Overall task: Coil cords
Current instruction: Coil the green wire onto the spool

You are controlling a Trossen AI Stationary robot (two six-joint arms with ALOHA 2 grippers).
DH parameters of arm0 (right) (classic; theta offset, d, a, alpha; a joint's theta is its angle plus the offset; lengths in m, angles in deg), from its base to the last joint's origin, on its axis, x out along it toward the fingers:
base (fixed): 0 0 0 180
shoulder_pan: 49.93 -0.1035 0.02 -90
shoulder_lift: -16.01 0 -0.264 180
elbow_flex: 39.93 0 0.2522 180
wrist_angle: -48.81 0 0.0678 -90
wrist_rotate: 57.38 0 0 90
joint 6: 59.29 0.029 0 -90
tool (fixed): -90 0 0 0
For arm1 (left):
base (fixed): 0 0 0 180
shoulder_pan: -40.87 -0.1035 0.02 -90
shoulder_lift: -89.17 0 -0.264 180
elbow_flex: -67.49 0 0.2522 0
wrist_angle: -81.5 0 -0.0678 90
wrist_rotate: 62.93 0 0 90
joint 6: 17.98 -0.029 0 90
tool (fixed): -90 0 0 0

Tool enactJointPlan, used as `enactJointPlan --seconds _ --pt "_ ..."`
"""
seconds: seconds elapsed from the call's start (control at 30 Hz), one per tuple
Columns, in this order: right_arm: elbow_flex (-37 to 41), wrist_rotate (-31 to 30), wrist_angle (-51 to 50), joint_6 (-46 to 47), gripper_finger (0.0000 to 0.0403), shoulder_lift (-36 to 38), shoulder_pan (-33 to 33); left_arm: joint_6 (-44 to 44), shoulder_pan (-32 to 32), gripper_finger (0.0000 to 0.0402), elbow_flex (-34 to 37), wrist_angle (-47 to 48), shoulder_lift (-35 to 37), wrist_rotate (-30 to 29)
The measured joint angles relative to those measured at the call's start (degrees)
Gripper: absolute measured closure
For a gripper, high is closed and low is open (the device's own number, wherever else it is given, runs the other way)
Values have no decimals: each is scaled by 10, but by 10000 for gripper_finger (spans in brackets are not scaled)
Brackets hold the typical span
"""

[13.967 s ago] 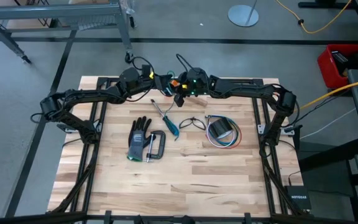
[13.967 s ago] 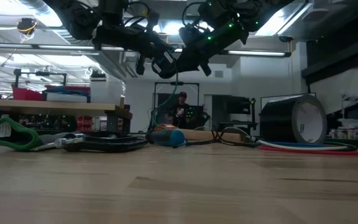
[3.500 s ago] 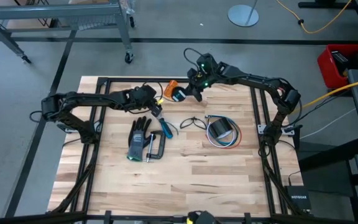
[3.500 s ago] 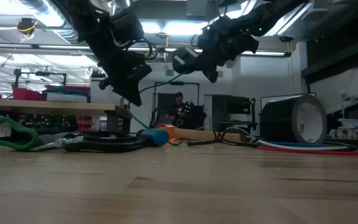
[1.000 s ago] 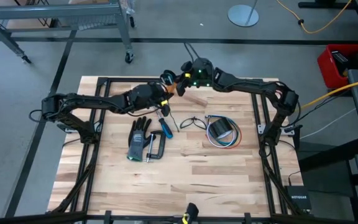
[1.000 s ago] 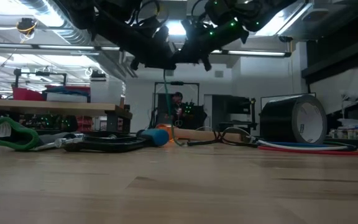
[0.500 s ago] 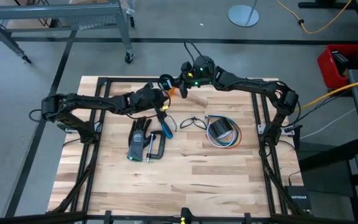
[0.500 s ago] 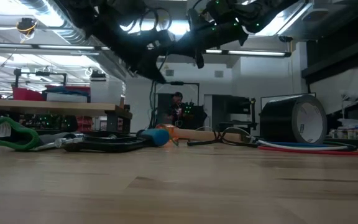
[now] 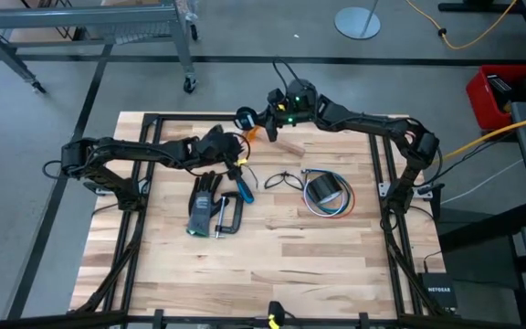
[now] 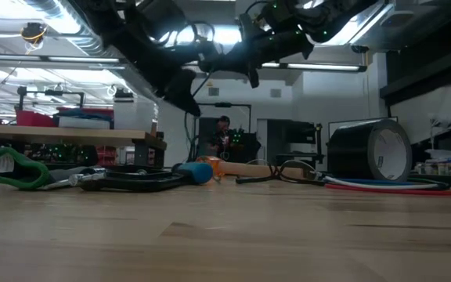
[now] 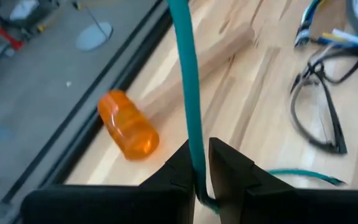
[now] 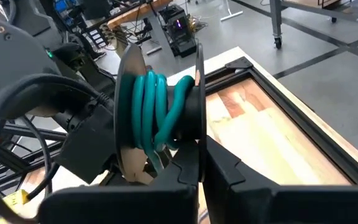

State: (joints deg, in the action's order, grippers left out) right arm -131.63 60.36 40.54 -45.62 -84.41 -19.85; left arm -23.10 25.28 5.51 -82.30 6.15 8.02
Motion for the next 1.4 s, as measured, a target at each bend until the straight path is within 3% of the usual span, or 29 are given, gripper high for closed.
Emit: enactJointPlan --seconds 0.47,0.77,1.0,1.4 --pt "0 13 -30 -6 395 1 34 21 3 369 0 57 0 0" --pt "0 26 -46 -10 395 1 49 69 2 396 0 80 0 -1" --pt "-1 29 -118 -47 395 1 49 96 2 399 0 83 0 -1" --pt "-1 46 -252 -97 395 1 48 229 -43 401 0 95 0 -1"
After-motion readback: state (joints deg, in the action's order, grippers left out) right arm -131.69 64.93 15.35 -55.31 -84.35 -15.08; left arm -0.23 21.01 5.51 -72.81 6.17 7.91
